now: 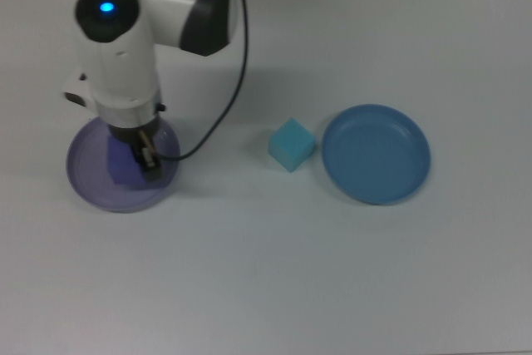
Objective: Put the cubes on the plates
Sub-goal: 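Move the purple cube over the lavender plate and release it, then raise the open gripper and move it over the light-blue cube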
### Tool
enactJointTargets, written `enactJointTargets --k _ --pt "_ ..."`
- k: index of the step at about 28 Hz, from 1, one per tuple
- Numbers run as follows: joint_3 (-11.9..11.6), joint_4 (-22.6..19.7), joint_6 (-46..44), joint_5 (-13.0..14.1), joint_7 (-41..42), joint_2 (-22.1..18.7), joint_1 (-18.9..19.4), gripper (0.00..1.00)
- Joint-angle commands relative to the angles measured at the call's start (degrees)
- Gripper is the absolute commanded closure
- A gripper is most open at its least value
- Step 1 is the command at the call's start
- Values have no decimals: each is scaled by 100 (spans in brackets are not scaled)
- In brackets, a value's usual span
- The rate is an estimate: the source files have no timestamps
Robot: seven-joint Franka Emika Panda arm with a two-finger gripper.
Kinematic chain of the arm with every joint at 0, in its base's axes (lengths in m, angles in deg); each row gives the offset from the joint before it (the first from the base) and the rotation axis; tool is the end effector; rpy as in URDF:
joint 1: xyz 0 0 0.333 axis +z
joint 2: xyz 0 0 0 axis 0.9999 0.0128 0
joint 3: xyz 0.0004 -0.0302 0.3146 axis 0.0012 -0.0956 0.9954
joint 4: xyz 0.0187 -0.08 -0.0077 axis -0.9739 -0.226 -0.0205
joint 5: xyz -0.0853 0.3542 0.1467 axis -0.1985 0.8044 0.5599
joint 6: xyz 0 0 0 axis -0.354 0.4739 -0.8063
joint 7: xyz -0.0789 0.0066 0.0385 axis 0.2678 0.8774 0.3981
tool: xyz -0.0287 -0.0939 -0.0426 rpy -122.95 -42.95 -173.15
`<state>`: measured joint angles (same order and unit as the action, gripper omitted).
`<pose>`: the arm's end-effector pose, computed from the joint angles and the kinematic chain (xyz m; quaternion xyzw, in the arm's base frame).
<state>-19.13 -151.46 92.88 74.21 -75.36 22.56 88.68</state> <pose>0.6888 -0.0782 0.3650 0.8571 -0.5129 0.0443 0.0189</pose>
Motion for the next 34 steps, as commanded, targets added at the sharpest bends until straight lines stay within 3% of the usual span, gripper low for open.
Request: enactJointTargets --k 1,2,3,8,15,24,30,34 --pt "15 -116 -329 -113 147 -98 -125 57" --pt "15 -116 -347 -113 191 -106 -117 36" --pt "15 -107 -382 -122 243 -106 -99 0" --pt "50 -81 -497 -298 288 -150 -55 0" --pt "94 -80 -769 -272 349 -422 112 0" --pt "190 -89 -1174 -228 1991 -643 893 0" --pt "479 -89 -867 -70 1705 -546 1008 0" --pt "665 -124 -734 -149 1177 -406 1148 0"
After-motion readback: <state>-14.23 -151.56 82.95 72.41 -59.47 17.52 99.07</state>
